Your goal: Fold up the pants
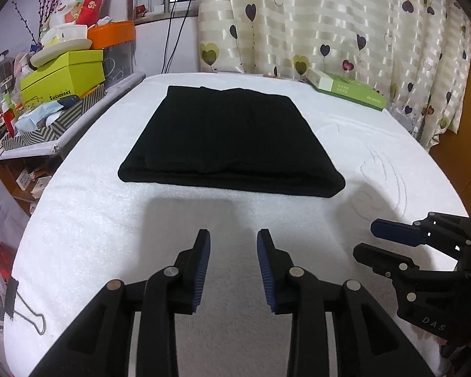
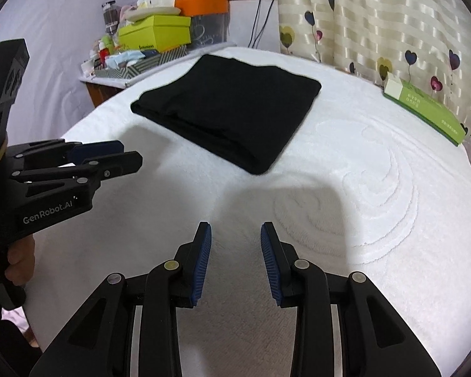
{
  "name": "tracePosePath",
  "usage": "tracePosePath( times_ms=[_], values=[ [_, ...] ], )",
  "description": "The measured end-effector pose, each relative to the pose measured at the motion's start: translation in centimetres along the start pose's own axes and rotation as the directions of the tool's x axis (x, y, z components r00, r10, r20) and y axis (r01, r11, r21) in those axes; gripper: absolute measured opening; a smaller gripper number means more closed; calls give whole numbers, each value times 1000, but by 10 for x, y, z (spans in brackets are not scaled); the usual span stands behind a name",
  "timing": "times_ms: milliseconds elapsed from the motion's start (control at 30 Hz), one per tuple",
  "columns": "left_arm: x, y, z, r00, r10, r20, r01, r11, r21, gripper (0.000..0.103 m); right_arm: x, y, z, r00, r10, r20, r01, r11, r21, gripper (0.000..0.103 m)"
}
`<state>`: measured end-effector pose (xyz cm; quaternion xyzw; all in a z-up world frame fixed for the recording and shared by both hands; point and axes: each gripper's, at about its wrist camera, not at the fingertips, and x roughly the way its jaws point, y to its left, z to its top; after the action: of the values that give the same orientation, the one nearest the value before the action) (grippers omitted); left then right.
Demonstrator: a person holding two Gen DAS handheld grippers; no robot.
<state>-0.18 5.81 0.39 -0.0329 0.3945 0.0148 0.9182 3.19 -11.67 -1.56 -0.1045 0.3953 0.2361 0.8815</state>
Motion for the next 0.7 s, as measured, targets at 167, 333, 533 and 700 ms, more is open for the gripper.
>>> tracePosePath(
  times_ms=[167,333,533,700],
  values=[
    [9,-1,-4,999,16,-35,-16,1000,5,33,1,1,-1,1000,-4,-5,4,1000,-4,36],
    [11,-2,-5,999,20,-50,-19,1000,12,35,1,-1,-1,1000,3,-5,-3,1000,5,36],
    [11,-6,-6,998,34,-52,-33,999,31,37,2,-1,-1,1000,3,-5,-2,1000,5,36],
    [12,-8,-6,998,33,-52,-32,999,30,38,2,-1,-1,1000,-1,-5,1,1000,3,37]
  ],
)
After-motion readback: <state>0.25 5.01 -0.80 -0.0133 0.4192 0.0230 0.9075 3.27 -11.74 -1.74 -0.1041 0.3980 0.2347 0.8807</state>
